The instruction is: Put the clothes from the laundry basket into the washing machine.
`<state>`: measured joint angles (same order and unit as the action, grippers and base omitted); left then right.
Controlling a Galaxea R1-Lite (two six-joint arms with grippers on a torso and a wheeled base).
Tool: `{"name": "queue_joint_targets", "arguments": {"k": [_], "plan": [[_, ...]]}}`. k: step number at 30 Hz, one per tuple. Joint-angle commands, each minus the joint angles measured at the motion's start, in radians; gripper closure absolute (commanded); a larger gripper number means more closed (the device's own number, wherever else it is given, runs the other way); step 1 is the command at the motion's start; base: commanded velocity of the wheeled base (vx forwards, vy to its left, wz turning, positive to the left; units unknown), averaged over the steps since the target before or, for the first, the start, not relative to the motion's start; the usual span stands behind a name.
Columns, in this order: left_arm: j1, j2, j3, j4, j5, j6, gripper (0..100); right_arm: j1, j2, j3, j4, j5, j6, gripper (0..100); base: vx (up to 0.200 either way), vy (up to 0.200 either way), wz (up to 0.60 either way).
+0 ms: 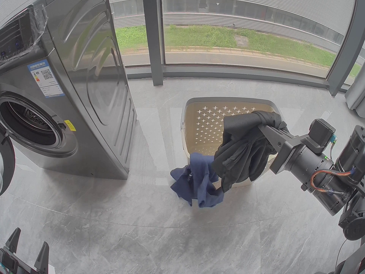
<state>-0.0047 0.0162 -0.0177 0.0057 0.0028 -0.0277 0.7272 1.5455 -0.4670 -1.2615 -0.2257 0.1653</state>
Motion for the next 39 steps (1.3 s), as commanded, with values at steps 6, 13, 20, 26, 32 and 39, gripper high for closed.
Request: {"name": "queue_joint_targets", "arguments": {"k": [6,13,20,26,32,39], "plan": [[-0.001,-0.007,0.016,0.0,0.0,0.002,0,-0.002,0.001,-0.005,-0.006,0.002,0.0,100,0.0,0.2,0.0],[-0.003,-0.007,0.016,0.0,0.0,0.005,0,-0.005,-0.007,-0.004,-0.007,0.005,0.0,100,0.0,0.2,0.0],[-0.003,-0.007,0.016,-0.001,-0.001,0.009,0,-0.005,-0.01,-0.005,-0.007,0.006,0.0,100,0.0,0.086,0.0],[-0.003,-0.007,0.016,-0.001,-0.001,0.009,0,-0.002,-0.008,-0.009,-0.009,0.008,0.002,100,-0.033,0.0,0.0],[-0.003,-0.007,0.016,-0.001,-0.001,0.006,0,-0.002,-0.005,-0.005,-0.009,0.005,0.0,100,-0.2,0.0,0.0],[-0.001,-0.009,0.016,0.0,0.0,0.002,0,0.0,0.004,-0.01,-0.019,0.006,-0.001,100,-0.057,0.0,0.0]]}}
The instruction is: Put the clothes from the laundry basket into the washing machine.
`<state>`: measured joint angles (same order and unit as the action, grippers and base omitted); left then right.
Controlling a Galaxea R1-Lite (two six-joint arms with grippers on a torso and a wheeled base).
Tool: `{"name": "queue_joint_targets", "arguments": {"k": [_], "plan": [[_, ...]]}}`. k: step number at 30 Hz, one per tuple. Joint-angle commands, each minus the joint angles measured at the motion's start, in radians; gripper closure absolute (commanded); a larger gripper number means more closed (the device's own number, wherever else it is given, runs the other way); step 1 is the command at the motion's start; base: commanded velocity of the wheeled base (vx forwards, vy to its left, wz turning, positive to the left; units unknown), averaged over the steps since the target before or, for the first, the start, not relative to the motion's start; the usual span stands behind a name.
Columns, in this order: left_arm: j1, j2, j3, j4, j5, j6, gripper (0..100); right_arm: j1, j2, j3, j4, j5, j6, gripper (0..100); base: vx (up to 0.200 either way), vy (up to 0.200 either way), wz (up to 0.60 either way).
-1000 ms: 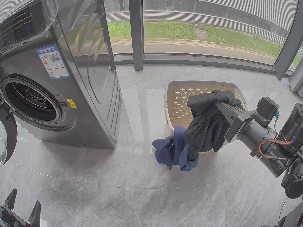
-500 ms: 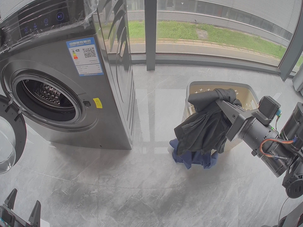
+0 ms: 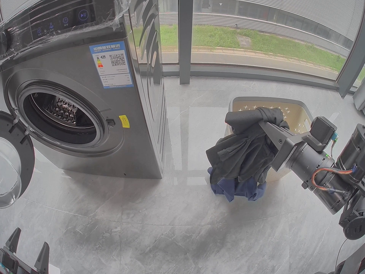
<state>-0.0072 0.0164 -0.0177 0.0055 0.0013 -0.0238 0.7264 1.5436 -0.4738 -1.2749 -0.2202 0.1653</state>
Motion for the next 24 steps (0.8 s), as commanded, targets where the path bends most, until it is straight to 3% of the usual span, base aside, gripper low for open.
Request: {"name": "queue_joint_targets", "arguments": {"k": [1,4,24], "plan": [[0.001,-0.009,0.016,0.001,0.0,-0.001,0,0.001,0.007,-0.003,-0.008,0.001,-0.001,100,0.0,0.0,0.0],[0.001,-0.009,0.016,-0.001,0.0,0.001,0,0.001,0.007,-0.003,-0.008,0.001,-0.001,100,0.0,0.0,0.0],[0.001,-0.009,0.016,-0.001,0.002,-0.004,0,0.002,0.009,-0.005,-0.009,0.002,-0.001,100,0.0,0.2,0.0]]}}
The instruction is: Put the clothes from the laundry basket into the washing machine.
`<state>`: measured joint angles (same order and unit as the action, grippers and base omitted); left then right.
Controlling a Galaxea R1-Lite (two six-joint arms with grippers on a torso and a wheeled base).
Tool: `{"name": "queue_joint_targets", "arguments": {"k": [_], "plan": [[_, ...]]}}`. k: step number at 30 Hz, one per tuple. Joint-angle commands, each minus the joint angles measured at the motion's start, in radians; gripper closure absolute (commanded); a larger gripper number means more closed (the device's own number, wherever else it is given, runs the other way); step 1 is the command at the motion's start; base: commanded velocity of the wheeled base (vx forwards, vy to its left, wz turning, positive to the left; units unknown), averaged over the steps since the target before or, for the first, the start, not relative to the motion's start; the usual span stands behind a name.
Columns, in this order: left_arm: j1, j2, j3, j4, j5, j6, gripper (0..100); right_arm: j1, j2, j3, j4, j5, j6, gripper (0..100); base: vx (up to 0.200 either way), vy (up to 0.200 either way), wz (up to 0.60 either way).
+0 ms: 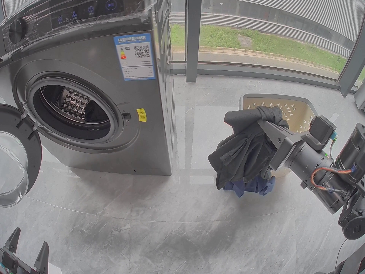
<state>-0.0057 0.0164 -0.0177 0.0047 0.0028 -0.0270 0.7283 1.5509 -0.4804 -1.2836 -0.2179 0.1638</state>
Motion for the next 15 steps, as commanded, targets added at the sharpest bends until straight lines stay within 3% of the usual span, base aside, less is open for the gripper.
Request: {"name": "queue_joint_targets", "arguments": {"k": [1,10,15], "plan": [[0.001,-0.009,0.016,0.0,0.0,-0.001,0,0.0,0.002,0.002,0.0,0.0,0.0,100,0.0,0.2,0.0],[0.0,-0.007,0.016,0.0,-0.001,0.002,0,0.0,-0.005,0.009,0.0,0.0,0.0,100,0.0,0.2,0.0],[0.0,-0.007,0.016,0.001,-0.001,0.002,0,0.002,0.005,0.005,0.0,0.002,0.0,100,0.0,0.0,0.0]]}}
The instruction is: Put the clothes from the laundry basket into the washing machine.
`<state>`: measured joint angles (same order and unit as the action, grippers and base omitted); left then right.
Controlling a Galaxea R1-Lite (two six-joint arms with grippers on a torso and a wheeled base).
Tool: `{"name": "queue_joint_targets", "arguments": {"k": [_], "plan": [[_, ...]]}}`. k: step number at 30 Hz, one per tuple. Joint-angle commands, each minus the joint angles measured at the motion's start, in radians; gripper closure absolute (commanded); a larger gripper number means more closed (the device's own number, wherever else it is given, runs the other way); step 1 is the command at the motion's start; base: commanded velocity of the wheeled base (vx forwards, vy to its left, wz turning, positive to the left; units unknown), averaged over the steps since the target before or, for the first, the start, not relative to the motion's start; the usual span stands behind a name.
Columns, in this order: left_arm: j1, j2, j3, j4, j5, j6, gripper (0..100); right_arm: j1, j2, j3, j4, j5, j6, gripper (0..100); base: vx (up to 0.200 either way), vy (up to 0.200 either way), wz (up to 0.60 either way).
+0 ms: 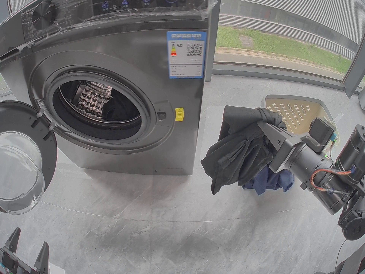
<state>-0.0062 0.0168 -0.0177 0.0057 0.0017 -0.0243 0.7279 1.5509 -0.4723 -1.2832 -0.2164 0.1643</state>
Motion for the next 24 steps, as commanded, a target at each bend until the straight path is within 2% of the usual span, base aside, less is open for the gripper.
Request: {"name": "queue_joint_targets", "arguments": {"k": [1,13,22,24], "plan": [[0.0,-0.009,0.016,-0.001,0.0,0.0,0,0.002,0.005,-0.003,-0.001,0.0,0.0,100,0.0,0.0,0.0],[0.0,-0.008,0.016,-0.001,0.0,0.0,0,0.001,0.003,-0.009,-0.001,0.0,-0.002,100,-0.2,0.0,0.0],[-0.001,-0.006,0.016,0.0,-0.002,0.001,0,0.001,-0.003,-0.006,0.001,0.0,-0.002,100,0.0,0.0,0.0],[-0.001,-0.006,0.016,0.0,0.0,0.0,0,0.001,-0.002,-0.006,0.001,0.0,-0.002,100,0.0,0.2,0.0]]}}
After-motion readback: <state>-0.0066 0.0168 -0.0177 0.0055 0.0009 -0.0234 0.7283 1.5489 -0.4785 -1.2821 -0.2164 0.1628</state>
